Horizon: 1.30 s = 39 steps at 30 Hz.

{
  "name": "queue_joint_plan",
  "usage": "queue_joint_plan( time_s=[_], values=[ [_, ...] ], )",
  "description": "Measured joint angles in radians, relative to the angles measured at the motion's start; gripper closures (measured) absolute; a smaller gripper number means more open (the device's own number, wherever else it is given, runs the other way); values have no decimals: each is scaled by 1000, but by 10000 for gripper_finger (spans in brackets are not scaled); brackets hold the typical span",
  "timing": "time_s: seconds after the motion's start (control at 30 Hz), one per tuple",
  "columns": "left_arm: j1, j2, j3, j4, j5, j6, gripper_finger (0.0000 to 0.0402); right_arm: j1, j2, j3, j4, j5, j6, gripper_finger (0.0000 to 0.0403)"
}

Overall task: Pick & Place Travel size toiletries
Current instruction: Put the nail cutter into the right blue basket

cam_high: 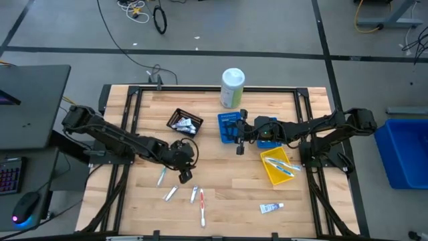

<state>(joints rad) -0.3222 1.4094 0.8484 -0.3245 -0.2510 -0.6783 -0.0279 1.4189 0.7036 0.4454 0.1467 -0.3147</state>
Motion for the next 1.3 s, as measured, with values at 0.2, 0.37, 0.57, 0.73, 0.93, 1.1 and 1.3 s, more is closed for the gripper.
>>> queue_joint_plan(
  time_s=[0.2,0.37,0.57,0.73,0.93,1.1,1.3],
  values=[
    [-58,14,-2,10,4,-128,260,0,0,0,0,0,11,268],
    [-120,47,-2,13,37,-265,260,0,0,0,1,0,11,269],
    [-203,137,-1,27,107,-433,260,0,0,0,2,0,21,269],
    [-233,185,-2,-34,176,-472,260,1,0,0,1,-1,23,268],
    [-239,181,0,-203,153,-479,260,2,0,0,4,-1,94,268],
    [-248,181,-7,-178,165,-518,258,2,0,0,6,-1,101,269],
    [-283,180,-7,-154,164,-536,257,2,0,0,6,-1,101,268]
  ],
)
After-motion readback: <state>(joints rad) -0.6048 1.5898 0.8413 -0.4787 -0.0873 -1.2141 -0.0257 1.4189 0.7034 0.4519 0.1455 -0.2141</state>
